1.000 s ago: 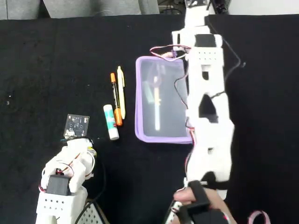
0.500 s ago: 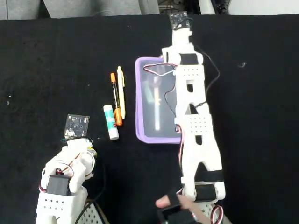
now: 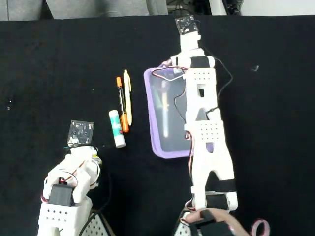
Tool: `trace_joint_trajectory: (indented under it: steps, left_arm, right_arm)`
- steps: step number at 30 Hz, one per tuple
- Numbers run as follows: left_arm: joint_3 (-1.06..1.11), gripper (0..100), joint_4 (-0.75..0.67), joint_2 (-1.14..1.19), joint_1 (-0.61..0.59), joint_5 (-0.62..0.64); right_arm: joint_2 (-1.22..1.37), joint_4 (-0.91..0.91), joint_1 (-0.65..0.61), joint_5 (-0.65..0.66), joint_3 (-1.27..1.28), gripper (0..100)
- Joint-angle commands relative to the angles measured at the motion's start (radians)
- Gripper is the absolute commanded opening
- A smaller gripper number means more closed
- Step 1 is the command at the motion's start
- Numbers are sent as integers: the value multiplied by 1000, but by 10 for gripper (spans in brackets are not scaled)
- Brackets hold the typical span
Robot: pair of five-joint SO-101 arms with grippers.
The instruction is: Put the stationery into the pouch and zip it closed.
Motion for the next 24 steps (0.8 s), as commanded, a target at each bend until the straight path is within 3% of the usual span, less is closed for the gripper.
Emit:
trace_joint_trajectory:
  steps: [1, 16, 24]
  left_arm:
    - [22, 30, 5, -8, -5, -3]
    - [22, 30, 5, -8, -5, -3]
    - [22, 30, 5, -8, -5, -3]
  right_arm:
    - [-104, 52, 34, 11, -76, 11]
    - [-518, 157, 40, 11, -84, 11]
    - [-671, 8, 83, 9, -82, 11]
